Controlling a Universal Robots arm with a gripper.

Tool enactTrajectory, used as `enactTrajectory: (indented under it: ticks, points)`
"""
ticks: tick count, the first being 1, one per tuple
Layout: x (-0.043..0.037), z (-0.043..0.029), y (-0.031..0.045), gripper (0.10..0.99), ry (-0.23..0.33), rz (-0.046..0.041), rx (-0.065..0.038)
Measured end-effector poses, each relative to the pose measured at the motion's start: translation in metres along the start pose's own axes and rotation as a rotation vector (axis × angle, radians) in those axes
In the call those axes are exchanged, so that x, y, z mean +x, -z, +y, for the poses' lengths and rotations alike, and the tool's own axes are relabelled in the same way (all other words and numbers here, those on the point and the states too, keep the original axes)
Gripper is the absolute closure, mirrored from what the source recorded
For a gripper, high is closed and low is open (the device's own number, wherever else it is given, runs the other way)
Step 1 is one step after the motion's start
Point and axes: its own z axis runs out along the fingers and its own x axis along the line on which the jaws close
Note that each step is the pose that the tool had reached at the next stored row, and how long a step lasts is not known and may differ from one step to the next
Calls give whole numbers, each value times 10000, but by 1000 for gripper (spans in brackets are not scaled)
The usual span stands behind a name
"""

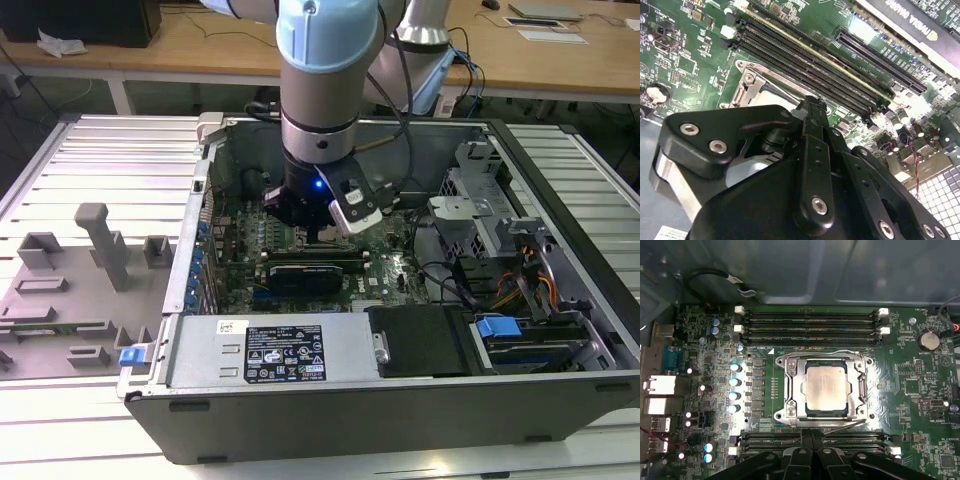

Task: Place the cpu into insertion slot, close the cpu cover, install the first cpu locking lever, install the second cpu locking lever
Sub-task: 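Install the second cpu locking lever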

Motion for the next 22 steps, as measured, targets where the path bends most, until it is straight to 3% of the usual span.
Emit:
enactTrajectory:
  ticks: [4,10,15,19,22]
  points:
    - [15,-116,-21,980,-13,-2,-573]
    - [23,-125,-64,980,-16,16,-586]
    - [76,-132,-106,980,-18,18,-586]
    - [132,-134,-120,980,-11,-32,-774]
    - [216,-139,-145,980,-3,-84,-924]
